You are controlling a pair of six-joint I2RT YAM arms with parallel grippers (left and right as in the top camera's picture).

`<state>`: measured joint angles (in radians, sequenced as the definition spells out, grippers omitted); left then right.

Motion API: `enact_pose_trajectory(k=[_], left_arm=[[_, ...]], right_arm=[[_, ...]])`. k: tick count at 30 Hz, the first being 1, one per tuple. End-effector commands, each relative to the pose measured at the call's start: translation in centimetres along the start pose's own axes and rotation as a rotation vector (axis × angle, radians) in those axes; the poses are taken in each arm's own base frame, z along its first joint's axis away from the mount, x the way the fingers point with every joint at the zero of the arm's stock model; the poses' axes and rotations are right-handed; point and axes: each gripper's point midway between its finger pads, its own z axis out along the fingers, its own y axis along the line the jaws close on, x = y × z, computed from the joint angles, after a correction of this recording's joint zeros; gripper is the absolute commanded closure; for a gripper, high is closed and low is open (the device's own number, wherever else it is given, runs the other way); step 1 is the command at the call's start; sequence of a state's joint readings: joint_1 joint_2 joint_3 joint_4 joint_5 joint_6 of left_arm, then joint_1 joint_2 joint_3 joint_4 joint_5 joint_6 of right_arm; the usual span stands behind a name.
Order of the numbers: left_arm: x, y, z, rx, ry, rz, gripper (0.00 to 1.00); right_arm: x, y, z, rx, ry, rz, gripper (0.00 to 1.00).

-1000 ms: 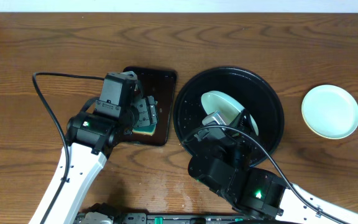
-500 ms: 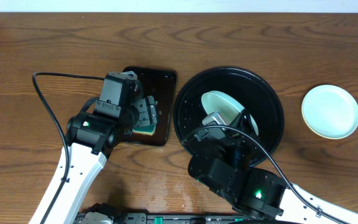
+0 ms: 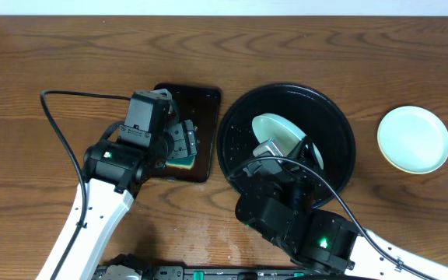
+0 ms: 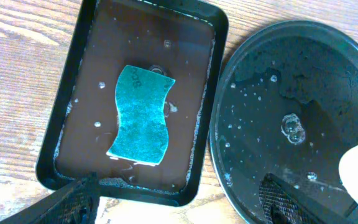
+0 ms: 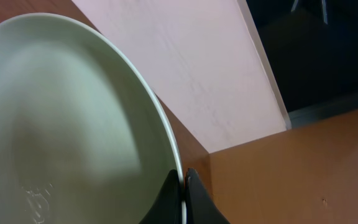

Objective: Clean dirty plates on tray and stack at the side
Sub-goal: 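Hold the green plate tilted upright over the round tray, right gripper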

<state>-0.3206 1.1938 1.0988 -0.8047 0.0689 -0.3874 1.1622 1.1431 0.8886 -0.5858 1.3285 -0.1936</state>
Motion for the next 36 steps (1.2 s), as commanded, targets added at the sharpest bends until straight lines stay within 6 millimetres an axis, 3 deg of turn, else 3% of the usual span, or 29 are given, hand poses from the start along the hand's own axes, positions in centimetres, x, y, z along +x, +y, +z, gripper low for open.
enact_pose_trajectory(k=[1, 24, 27, 30, 33, 36], left_arm=[[-0.6, -0.2, -0.6, 0.006, -0.02, 0.007, 0.18], [-0.7, -0.2, -0.6, 0.006, -0.02, 0.007, 0.18], [-0.6, -0.2, -0.6, 0.006, -0.02, 0.007, 0.18], [-0.6, -0.2, -0.6, 0.006, -0.02, 0.007, 0.18], [-0.6, -0.2, -0.6, 0.006, -0.02, 0.007, 0.18], [-0.6, -0.2, -0.6, 0.006, -0.02, 0.007, 0.18]], right_arm=[[-0.1, -1.0, -0.3, 0.034, -0.003, 0.014, 0.99], [-0.1, -1.3, -0.3, 0.048, 0.0, 0.015, 0.99], [0.0, -1.3, -0.1, 0.05, 0.006, 0.08, 0.99], [0.5, -0.3, 0.9, -0.011, 0.03, 0.241, 0.99], [2.0, 2.6, 3.1, -0.176, 0.118, 0.317, 0.99], [4.0, 0.8, 4.6, -0.075, 0.19, 0.292, 0.99]])
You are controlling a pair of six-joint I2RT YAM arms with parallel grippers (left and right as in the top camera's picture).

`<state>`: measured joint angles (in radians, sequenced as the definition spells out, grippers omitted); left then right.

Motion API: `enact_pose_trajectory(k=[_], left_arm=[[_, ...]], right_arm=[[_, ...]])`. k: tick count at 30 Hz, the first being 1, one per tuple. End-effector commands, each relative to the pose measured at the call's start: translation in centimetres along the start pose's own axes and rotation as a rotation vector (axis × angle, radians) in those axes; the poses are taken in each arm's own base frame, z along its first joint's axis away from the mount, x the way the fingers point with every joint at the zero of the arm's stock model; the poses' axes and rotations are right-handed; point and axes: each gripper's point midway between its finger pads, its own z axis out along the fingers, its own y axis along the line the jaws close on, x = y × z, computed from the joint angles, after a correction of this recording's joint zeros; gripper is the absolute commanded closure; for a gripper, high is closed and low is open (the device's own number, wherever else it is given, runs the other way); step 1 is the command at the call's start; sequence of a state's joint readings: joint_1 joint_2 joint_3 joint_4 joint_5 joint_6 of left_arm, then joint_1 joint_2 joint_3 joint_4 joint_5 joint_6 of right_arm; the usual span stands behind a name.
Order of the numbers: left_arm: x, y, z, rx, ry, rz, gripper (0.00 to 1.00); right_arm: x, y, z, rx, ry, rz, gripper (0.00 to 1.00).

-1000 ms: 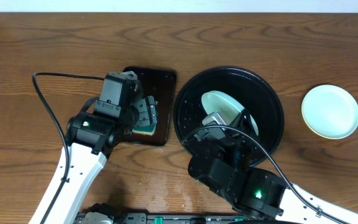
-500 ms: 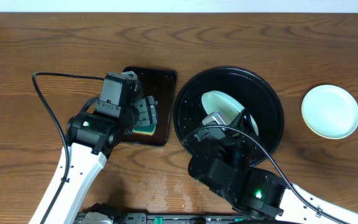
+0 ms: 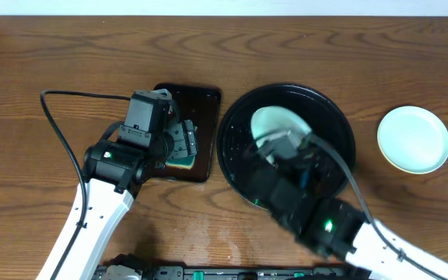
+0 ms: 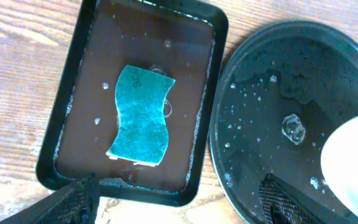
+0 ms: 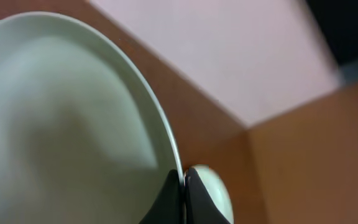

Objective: Clean dirty plates on tray and stack at the side
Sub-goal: 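Hold the green plate tilted upright over the round tray, right gripper, then carry the green plate right and lower it onto the plate stack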

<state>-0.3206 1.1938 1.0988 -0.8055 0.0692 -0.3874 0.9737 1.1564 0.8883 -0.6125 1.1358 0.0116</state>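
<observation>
My right gripper point(image 5: 183, 193) is shut on the rim of a pale green plate point(image 5: 73, 124), held tilted over the round black tray point(image 3: 347, 155). From overhead the plate point(image 3: 274, 123) shows above the right gripper point(image 3: 286, 144). An edge of this plate point(image 4: 353, 162) enters the left wrist view over the wet round tray point(image 4: 266, 137). My left gripper point(image 4: 179, 208) hangs open above the rectangular black tray point(image 4: 215, 93), where a teal sponge point(image 4: 140, 117) lies in shallow water. A second pale green plate point(image 3: 414, 138) sits on the table at the right.
The rectangular tray point(image 3: 204, 101) and the round tray stand side by side mid-table. The left arm's cable point(image 3: 61, 132) loops over the wood on the left. The second plate point(image 5: 213, 193) shows just behind my right fingertips. A pale wall borders the table's far edge.
My right arm has shifted right with the plate still gripped; its view now takes in the second plate beyond the fingers. More of the held plate shows in the left wrist view. The left arm has not moved.
</observation>
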Motion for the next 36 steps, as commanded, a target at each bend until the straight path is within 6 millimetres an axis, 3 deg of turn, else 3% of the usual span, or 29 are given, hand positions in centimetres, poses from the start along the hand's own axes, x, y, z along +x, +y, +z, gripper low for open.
enact_pose_trajectory(k=[1, 3, 4, 5, 7, 10, 12, 15, 19, 22, 26, 30, 33, 36], left_arm=[[-0.7, -0.2, -0.6, 0.006, -0.021, 0.007, 0.17], [-0.7, -0.2, -0.6, 0.006, -0.021, 0.007, 0.18], [-0.7, -0.2, -0.6, 0.006, -0.021, 0.007, 0.18], [-0.7, -0.2, -0.6, 0.006, -0.021, 0.007, 0.18], [-0.7, -0.2, -0.6, 0.006, -0.021, 0.007, 0.18], [-0.7, -0.2, -0.6, 0.006, -0.021, 0.007, 0.18], [-0.7, -0.2, -0.6, 0.006, -0.021, 0.007, 0.17], [-0.7, -0.2, -0.6, 0.006, -0.021, 0.007, 0.18], [-0.7, -0.2, -0.6, 0.006, -0.021, 0.007, 0.17], [-0.7, -0.2, -0.6, 0.006, -0.021, 0.007, 0.17], [-0.7, -0.2, -0.6, 0.006, -0.021, 0.007, 0.18], [-0.7, -0.2, -0.6, 0.006, -0.021, 0.007, 0.17], [-0.7, -0.2, -0.6, 0.006, -0.021, 0.007, 0.18], [-0.7, -0.2, -0.6, 0.006, -0.021, 0.007, 0.18]], right_arm=[[0.7, -1.3, 1.1, 0.05, 0.037, 0.099, 0.99], [-0.2, -0.9, 1.1, 0.021, 0.012, 0.087, 0.99], [-0.5, -0.2, 1.2, -0.017, 0.003, -0.001, 0.99], [-0.5, -0.5, 1.2, 0.002, 0.005, -0.072, 0.99], [-0.7, -1.7, 1.2, 0.074, 0.005, -0.052, 0.99], [-1.4, -0.1, 0.6, 0.001, -0.032, -0.122, 0.99], [-1.3, -1.4, 0.5, 0.077, -0.023, -0.048, 0.99], [-1.2, -0.8, 0.6, 0.047, -0.023, -0.015, 0.99], [0.6, -0.9, 1.4, 0.032, 0.04, 0.218, 0.99], [3.6, 0.8, 2.7, -0.084, 0.187, 0.48, 0.99], [5.8, 1.9, 4.8, -0.227, 0.355, 0.664, 0.99], [8.4, -0.5, 7.3, -0.244, 0.465, 0.809, 0.99], [11.2, -3.5, 9.5, -0.212, 0.528, 0.915, 0.99], [15.3, -8.3, 11.7, -0.068, 0.571, 1.047, 0.99]])
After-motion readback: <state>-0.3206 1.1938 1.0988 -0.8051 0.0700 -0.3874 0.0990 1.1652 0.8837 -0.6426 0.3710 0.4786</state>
